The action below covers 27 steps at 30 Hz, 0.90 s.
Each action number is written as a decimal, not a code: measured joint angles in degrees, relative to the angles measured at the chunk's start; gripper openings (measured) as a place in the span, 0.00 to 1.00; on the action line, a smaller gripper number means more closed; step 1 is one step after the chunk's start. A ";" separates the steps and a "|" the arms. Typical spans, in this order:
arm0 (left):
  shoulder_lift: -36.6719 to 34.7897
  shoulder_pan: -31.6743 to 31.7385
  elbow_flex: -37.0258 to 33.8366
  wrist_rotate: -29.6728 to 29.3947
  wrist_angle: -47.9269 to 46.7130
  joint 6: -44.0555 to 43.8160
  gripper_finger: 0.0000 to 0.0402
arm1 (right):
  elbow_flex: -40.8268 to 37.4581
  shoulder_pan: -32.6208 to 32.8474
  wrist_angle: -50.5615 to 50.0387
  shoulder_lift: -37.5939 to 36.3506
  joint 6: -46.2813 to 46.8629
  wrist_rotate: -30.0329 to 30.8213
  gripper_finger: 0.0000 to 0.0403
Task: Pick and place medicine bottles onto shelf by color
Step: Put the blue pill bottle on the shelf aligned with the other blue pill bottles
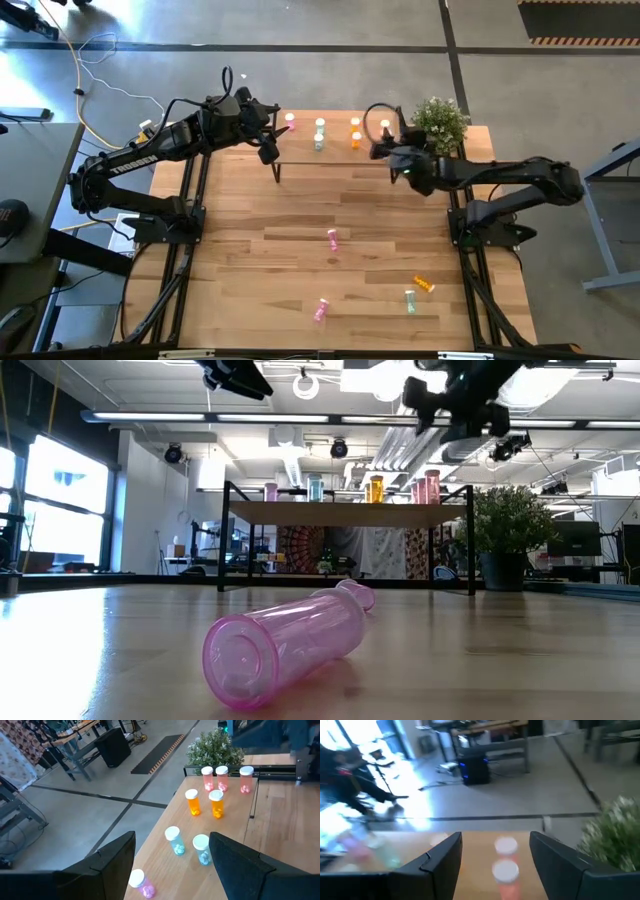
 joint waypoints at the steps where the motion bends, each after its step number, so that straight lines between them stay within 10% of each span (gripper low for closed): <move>1: 0.00 0.00 0.02 0.01 0.00 -0.43 0.61 | 0.00 0.00 1.02 -1.46 -1.90 -1.07 0.56; 14: 0.00 0.00 0.00 7.05 -1.27 -13.04 0.61 | 8.93 -5.78 -6.82 -16.05 -22.58 -35.43 0.56; 27: 0.00 -1.98 0.00 7.47 -7.52 -21.56 0.61 | 27.49 -8.17 -51.10 -11.20 -6.52 -65.23 0.56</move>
